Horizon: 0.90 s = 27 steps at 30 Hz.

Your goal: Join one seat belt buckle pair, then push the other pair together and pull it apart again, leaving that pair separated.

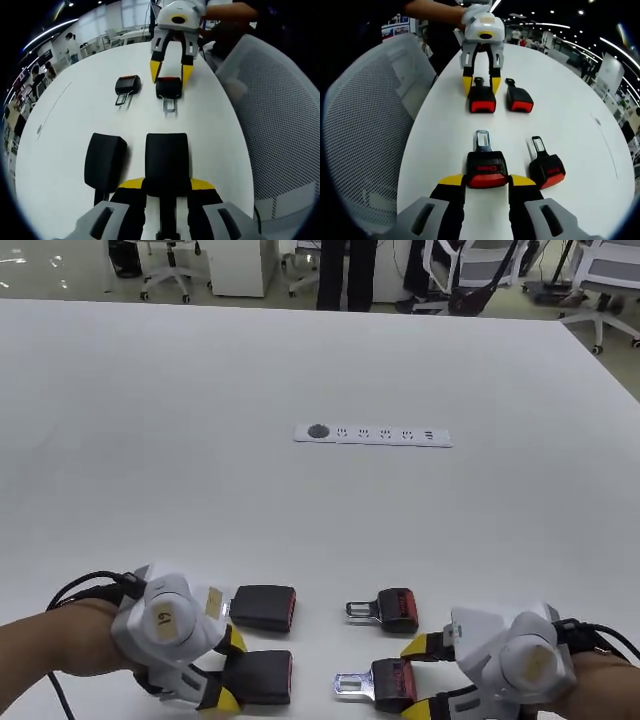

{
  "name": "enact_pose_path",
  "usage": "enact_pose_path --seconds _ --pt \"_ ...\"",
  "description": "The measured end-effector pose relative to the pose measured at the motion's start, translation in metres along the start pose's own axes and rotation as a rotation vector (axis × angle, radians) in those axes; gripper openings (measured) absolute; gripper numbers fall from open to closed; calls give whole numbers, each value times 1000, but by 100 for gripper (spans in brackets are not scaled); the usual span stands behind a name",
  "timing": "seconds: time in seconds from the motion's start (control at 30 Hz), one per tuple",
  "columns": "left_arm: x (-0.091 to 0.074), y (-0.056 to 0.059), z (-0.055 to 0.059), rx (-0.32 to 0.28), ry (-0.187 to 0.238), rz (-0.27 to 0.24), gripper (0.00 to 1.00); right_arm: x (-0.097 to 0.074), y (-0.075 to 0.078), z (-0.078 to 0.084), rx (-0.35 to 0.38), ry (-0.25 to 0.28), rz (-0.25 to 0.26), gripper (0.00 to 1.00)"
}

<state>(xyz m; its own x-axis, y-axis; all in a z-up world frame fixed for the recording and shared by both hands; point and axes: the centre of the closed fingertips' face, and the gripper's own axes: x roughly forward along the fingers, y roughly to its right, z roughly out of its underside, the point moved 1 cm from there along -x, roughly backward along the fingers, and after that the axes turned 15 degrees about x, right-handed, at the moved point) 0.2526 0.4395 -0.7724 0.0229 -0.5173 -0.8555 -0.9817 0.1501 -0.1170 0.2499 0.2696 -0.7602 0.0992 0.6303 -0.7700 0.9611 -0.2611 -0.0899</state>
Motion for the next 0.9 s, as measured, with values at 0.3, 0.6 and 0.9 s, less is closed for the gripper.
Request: enact_pose_path --seconds 0.3,0.6,0.9 --pt "1 0 -1 9 -25 18 33 6 -3 -8 1 2 -1 30" --pt "1 0 0 8 -33 23 33 13 -2 -17 1 8 -4 30" --pt "1 0 -1 6 -41 27 33 21 -2 -23 2 14 -9 30"
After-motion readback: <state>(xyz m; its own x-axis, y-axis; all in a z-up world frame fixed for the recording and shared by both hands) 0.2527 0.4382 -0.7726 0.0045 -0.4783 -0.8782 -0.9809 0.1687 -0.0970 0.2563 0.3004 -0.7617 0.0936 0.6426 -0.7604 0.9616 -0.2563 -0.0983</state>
